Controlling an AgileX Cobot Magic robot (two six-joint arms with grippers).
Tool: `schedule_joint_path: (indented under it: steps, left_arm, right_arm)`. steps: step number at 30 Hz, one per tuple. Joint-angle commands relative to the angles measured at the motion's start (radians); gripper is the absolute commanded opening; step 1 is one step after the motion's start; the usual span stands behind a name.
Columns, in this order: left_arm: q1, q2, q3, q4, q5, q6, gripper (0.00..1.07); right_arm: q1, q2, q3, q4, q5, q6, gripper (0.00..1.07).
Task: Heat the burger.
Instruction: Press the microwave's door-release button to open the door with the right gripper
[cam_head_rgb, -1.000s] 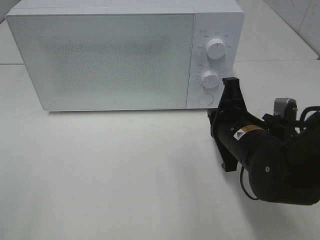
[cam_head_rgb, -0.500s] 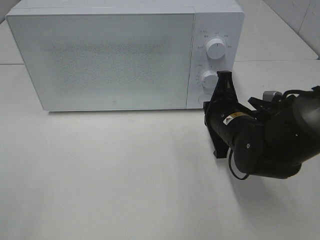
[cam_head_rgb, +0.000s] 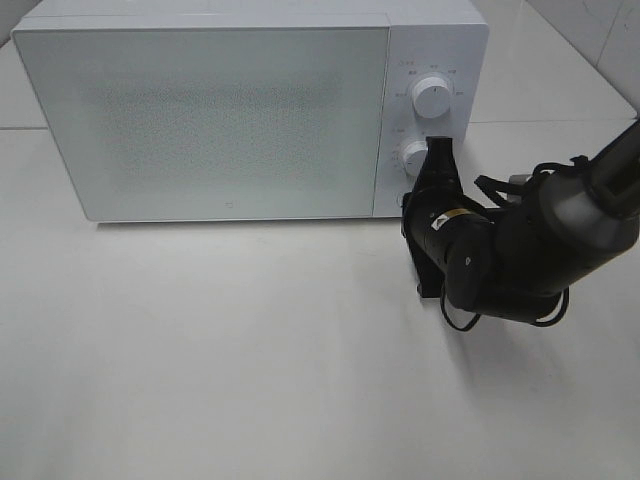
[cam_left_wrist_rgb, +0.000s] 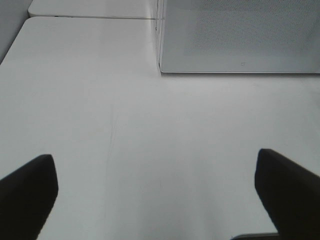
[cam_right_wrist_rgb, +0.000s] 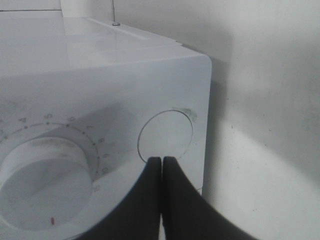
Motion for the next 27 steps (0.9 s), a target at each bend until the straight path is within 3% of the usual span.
schedule_joint_path:
  steps: [1,27]
  left_arm:
    - [0.005,-0.005,0.003,-0.005,-0.006,0.000,1.00]
    - [0.005,-0.005,0.003,-0.005,-0.006,0.000,1.00]
  right_arm:
    - [-0.025,0.025,-0.043,-0.006,0.014,0.002,0.00]
    - [-0.039,0.084,-0.181,0.064,-0.135,-0.088,0.00]
